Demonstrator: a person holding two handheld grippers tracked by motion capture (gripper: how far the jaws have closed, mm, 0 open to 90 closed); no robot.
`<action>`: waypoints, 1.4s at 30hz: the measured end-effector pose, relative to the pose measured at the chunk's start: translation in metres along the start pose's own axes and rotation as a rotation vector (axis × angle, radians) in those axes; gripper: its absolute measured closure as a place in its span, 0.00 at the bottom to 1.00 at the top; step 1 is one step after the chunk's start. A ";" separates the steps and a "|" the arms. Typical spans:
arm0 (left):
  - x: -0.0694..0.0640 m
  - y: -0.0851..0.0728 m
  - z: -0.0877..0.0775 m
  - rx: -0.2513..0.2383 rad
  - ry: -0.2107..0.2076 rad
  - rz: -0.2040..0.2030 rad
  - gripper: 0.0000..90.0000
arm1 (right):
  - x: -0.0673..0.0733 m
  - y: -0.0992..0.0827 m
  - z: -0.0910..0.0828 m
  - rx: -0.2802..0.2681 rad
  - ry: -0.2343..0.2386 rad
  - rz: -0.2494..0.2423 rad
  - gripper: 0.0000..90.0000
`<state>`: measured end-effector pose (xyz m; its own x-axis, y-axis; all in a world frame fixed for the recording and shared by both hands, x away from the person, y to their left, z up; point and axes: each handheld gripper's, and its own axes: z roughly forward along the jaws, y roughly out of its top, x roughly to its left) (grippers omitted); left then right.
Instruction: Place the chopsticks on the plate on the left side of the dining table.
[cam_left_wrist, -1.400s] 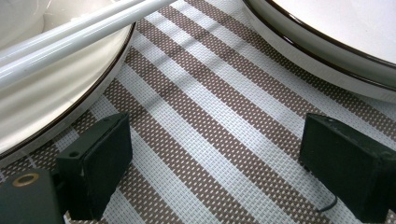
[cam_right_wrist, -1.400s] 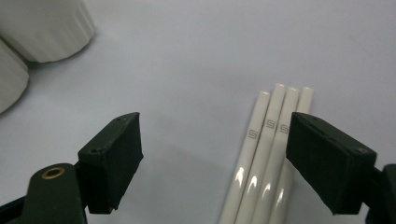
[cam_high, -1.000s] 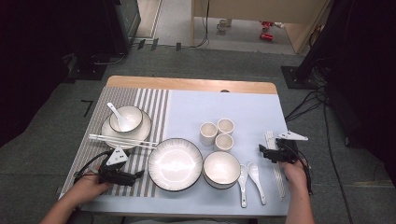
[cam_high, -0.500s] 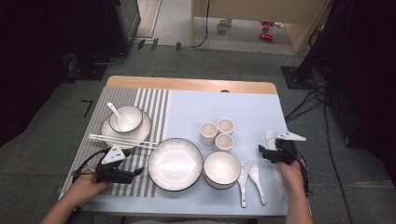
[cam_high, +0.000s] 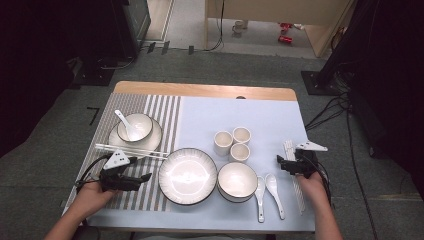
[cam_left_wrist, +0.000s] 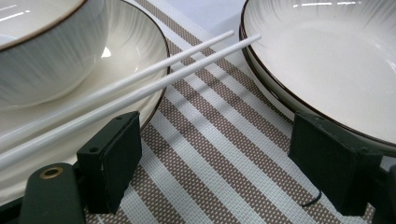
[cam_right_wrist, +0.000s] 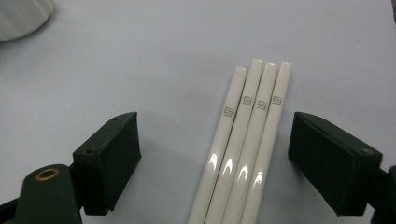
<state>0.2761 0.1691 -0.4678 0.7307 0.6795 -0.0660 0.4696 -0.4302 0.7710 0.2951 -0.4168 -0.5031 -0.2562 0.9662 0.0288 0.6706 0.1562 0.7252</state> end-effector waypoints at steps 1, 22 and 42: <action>0.000 0.000 -0.001 -0.003 0.003 -0.006 0.19 | 0.000 0.000 0.000 0.000 -0.001 -0.001 0.18; 0.014 -0.002 -0.007 0.032 -0.064 -0.012 0.32 | 0.000 0.000 0.000 0.001 -0.005 -0.001 0.17; 0.033 0.005 -0.007 0.028 -0.068 -0.056 0.78 | 0.001 0.000 0.000 0.000 -0.007 -0.002 0.17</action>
<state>0.2990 0.1929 -0.4613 0.7344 0.6616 -0.1515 0.5232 -0.4097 0.7473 0.2951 -0.4163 -0.5033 -0.2531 0.9672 0.0223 0.6701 0.1587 0.7251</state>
